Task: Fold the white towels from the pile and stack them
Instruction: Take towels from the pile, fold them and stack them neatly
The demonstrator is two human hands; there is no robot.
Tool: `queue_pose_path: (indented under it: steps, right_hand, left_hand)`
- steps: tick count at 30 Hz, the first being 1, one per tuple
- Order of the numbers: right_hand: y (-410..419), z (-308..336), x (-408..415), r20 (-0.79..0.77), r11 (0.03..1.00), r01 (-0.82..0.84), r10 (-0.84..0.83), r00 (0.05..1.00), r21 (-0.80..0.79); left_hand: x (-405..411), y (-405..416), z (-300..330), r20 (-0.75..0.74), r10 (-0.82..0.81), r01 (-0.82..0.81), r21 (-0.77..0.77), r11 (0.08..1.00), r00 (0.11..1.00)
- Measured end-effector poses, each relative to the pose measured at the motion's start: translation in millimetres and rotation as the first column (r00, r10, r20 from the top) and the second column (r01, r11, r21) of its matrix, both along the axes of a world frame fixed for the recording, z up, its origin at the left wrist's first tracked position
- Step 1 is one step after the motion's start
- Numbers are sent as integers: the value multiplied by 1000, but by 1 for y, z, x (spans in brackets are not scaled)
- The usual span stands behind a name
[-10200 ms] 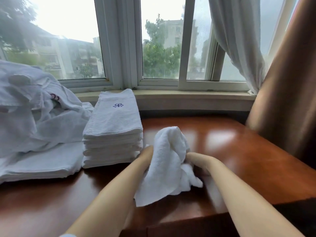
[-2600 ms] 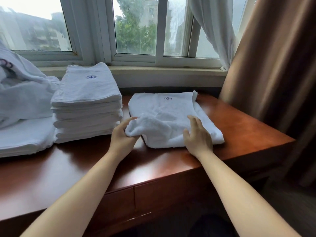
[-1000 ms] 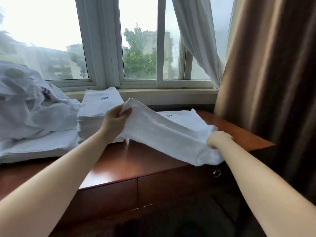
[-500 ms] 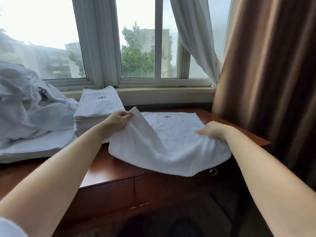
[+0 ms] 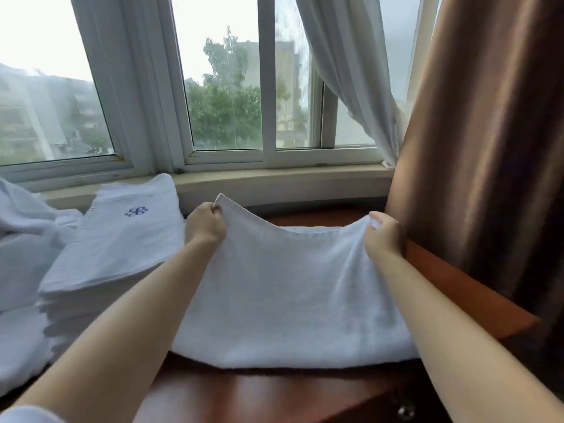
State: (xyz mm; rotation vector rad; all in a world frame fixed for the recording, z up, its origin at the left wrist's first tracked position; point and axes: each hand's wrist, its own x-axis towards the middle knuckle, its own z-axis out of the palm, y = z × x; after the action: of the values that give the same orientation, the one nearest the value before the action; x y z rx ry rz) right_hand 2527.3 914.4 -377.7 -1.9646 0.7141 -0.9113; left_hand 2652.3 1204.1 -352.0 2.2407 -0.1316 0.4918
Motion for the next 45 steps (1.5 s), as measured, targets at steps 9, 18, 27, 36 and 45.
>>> queue_pose_path:
  steps: [9, 18, 27, 36, 45]
  right_hand:
    - [-53, -32, 115, -154, 990, 26, -47, 987, -141]
    - [-86, -76, 186, -569, 989, 41, -114, 814, -139]
    - [-103, -72, 216, -590, 986, 165, -114, 799, 34]
    - [-92, -63, 204, -301, 951, -13, 111, 947, 309]
    - [-59, 16, 138, -166, 984, -175, 175, 970, 17]
  left_hand:
    - [122, -48, -27, -60, 73, -67, 89, 994, 996]
    - [198, -66, -86, -241, 152, -98, 221, 970, 959]
    - [217, -78, -96, -494, 264, -127, 295, 947, 829]
    - [199, -82, -48, -755, -86, 83, -43, 996, 650]
    - [139, -62, 24, -341, 40, -20, 63, 998, 939]
